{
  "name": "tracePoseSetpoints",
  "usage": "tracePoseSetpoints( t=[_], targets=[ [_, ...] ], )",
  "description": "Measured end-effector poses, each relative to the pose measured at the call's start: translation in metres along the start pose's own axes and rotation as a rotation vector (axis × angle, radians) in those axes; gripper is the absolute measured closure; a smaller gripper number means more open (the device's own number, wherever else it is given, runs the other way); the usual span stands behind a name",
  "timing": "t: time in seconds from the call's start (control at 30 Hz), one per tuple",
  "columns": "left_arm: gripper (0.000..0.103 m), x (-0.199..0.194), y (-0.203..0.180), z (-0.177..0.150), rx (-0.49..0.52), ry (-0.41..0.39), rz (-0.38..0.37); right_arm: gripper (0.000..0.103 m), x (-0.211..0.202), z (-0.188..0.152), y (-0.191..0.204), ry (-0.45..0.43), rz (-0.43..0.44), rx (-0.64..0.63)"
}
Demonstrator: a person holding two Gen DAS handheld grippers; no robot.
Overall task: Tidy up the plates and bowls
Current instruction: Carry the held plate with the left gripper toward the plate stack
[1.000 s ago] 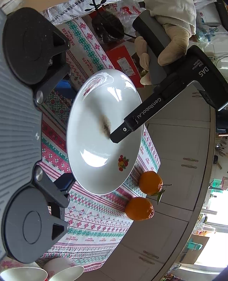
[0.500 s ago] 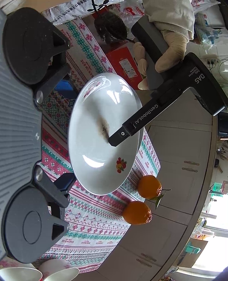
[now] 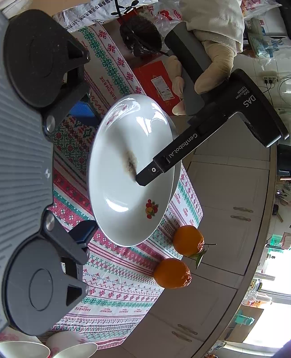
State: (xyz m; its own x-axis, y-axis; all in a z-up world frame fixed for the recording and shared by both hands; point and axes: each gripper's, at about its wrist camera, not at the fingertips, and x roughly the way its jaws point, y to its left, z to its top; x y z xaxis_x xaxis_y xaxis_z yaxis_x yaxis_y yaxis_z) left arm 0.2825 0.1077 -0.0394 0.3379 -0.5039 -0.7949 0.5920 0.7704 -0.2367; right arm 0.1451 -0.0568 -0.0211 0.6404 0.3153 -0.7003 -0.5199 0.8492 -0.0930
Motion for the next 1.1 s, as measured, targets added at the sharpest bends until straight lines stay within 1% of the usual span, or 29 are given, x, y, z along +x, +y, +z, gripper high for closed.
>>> tracePoseSetpoints(
  t=[0.2,0.33,0.8,0.93,1.1],
  targets=[
    [0.030,-0.001,0.000,0.000,0.013,0.002,0.009,0.009,0.001,0.000,0.000,-0.003,-0.002,-0.001],
    [0.023,-0.001,-0.002,0.000,0.032,0.008,0.014,0.009,0.002,0.000,-0.001,-0.007,0.000,0.009],
    [0.022,-0.006,0.001,0.001,0.026,0.021,0.016,0.009,0.004,-0.001,-0.005,-0.020,0.042,0.031],
    [0.015,-0.002,-0.003,0.003,0.041,0.031,0.012,0.009,0.003,-0.002,-0.005,-0.026,0.048,0.044],
    [0.015,0.005,-0.009,0.008,0.071,0.049,0.021,0.009,-0.002,-0.003,-0.007,-0.039,0.044,0.055]
  ],
)
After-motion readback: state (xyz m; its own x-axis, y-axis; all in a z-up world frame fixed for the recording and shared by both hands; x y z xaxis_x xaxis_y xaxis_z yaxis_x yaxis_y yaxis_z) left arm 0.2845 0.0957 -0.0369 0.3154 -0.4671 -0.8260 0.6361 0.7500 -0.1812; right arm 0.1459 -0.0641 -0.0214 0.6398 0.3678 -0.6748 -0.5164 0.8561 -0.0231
